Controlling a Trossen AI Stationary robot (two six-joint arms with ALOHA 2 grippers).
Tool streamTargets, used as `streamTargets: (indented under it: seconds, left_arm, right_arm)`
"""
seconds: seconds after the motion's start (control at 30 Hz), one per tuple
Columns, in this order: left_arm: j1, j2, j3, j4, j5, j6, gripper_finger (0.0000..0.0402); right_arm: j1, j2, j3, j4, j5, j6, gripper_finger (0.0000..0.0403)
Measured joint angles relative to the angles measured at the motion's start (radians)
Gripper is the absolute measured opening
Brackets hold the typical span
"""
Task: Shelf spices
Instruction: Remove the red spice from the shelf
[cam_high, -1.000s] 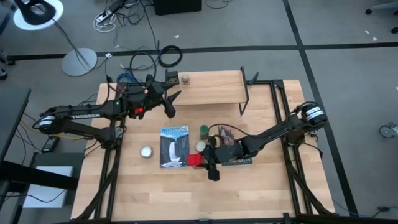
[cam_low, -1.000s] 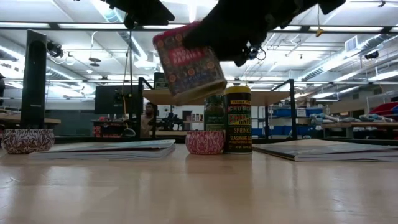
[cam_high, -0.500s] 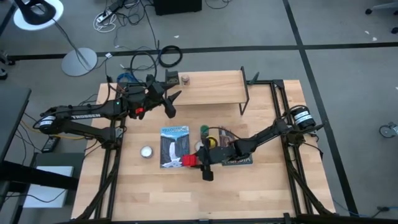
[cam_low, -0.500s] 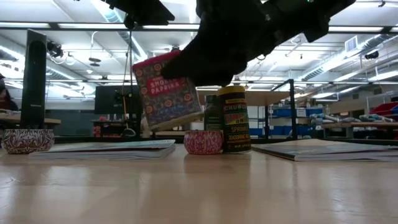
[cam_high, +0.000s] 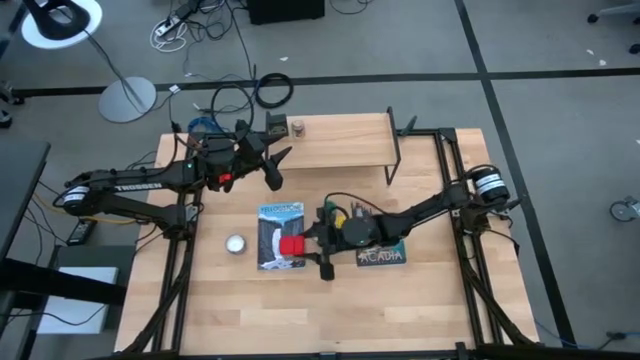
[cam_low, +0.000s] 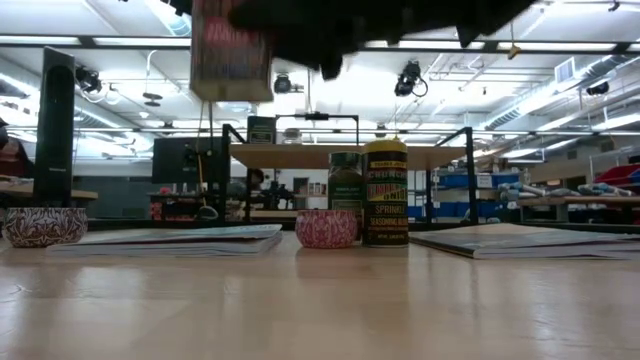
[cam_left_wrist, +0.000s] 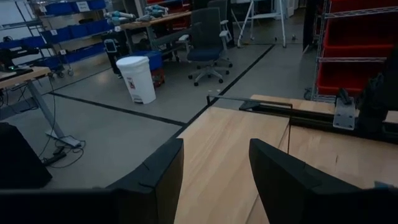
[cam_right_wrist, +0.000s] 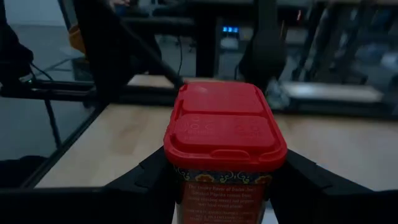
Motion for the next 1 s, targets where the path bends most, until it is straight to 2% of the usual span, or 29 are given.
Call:
streamTargets:
  seconds: [0.1,0.33,0.57,0.8,0.9,1.0]
  left_arm:
    - [0.000,0.000,0.000,0.002,0.000,0.000,0.0188]
    - [-0.001,0.000,0.000,-0.009,0.000,0.000,0.0188]
    - [-0.001,0.000,0.000,-0.026,0.000,0.005,0.0188]
    - [-0.001,0.000,0.000,-0.021,0.000,0.020,0.0188]
    - [-0.001,0.000,0.000,-0.018,0.000,0.020,0.0188]
    - [-0.001,0.000,0.000,-0.016,0.000,0.020,0.0188]
  right_arm:
    - [-0.031,-0.044,0.010,-0.070,0.020,-0.071,0.0197]
    - [-0.095,-0.166,0.013,-0.276,0.051,-0.106,0.0194]
    - [-0.095,-0.301,0.002,-0.472,0.182,-0.128,0.0194]
    - [-0.054,-0.515,-0.164,-0.543,0.366,-0.030,0.0194]
    - [-0.018,-0.618,-0.278,-0.555,0.458,0.049,0.0194]
    - [0.015,-0.717,-0.398,-0.543,0.496,0.174,0.0194]
